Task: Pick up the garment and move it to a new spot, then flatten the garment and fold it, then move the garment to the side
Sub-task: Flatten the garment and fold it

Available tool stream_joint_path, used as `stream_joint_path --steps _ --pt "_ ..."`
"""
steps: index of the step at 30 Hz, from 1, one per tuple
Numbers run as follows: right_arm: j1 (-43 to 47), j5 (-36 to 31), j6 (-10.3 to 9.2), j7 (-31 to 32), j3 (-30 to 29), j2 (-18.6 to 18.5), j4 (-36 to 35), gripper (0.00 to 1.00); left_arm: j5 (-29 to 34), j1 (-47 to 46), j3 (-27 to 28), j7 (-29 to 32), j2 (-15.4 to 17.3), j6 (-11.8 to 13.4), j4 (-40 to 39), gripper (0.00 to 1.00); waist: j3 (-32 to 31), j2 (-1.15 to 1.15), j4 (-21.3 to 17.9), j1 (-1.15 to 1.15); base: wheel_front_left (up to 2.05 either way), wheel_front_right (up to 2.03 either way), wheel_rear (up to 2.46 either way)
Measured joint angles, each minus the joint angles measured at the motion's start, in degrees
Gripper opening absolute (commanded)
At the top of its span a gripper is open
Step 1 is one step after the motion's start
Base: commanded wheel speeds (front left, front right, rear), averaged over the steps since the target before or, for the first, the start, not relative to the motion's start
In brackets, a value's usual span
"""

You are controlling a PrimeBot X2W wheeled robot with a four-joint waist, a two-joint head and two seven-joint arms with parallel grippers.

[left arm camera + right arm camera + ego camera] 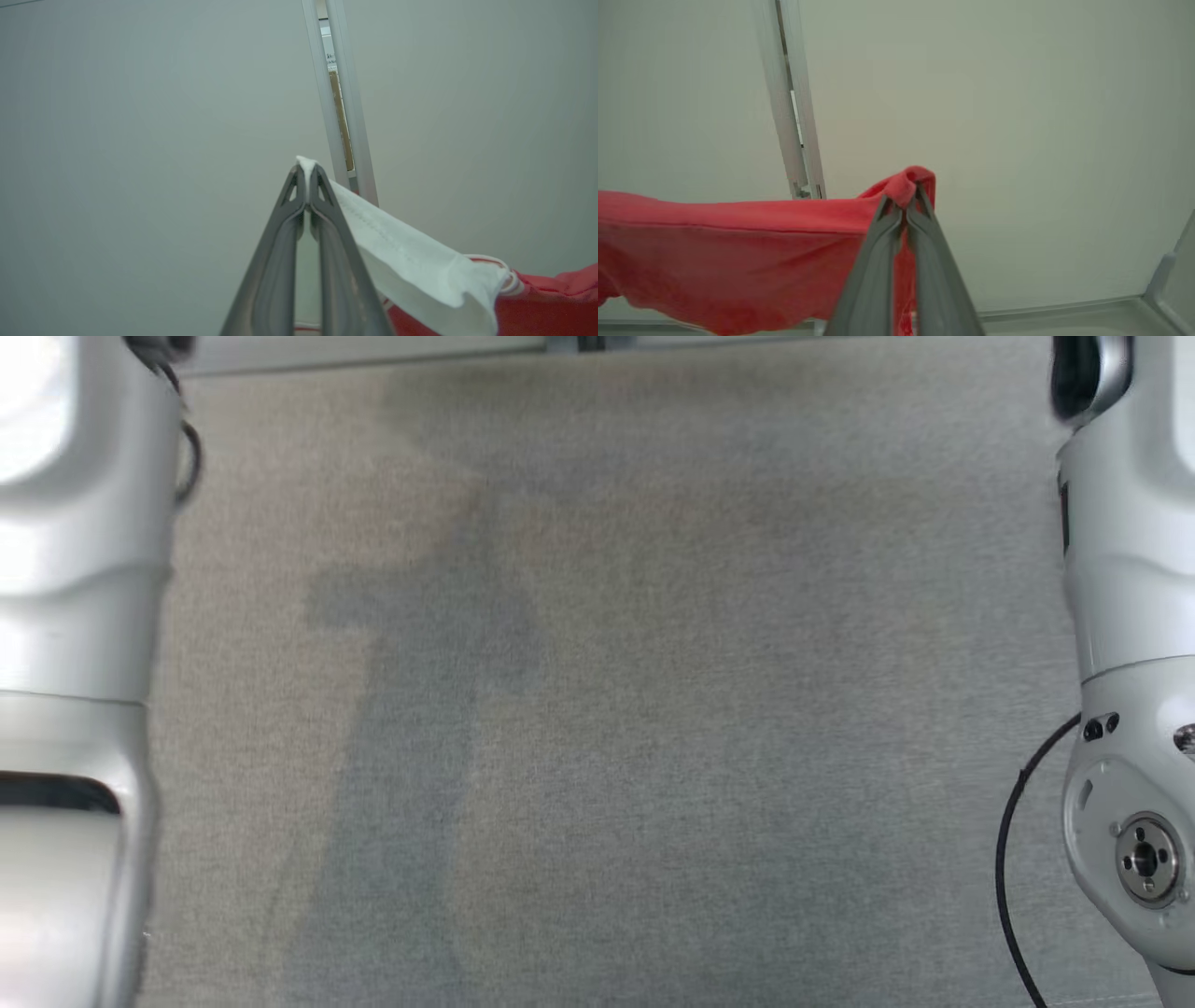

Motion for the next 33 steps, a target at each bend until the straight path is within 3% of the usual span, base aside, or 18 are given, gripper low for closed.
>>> stream_joint_path --steps 5,11,21,33 --pt "2.22 -2.63 0.0 -2.09 -3.21 -0.93 8.37 0.0 -2.81 5.84 1.01 -0.51 -3.96 -1.0 4.75 0.0 5.51 0.0 1.79 0.0 0.0 0.0 0.0" --pt "6.2 -3.3 0.01 -2.74 -4.3 -1.04 12.55 0.0 -4.11 13.95 2.76 -0.68 -5.82 -2.55 4.75 0.0 10.87 0.0 4.06 0.01 0.0 0.0 0.0" --pt "14.67 8.65 0.01 -2.97 0.82 0.03 4.3 0.0 -3.48 27.1 7.42 -0.75 -5.56 -4.52 -4.82 0.0 11.95 0.0 5.35 0.0 0.0 0.0 0.0" --pt "40.11 21.5 0.01 -2.98 7.58 0.34 -10.91 0.0 -4.54 58.14 13.03 -0.75 -6.64 -5.87 -21.98 0.0 1.52 0.0 4.08 0.0 0.0 0.0 0.0"
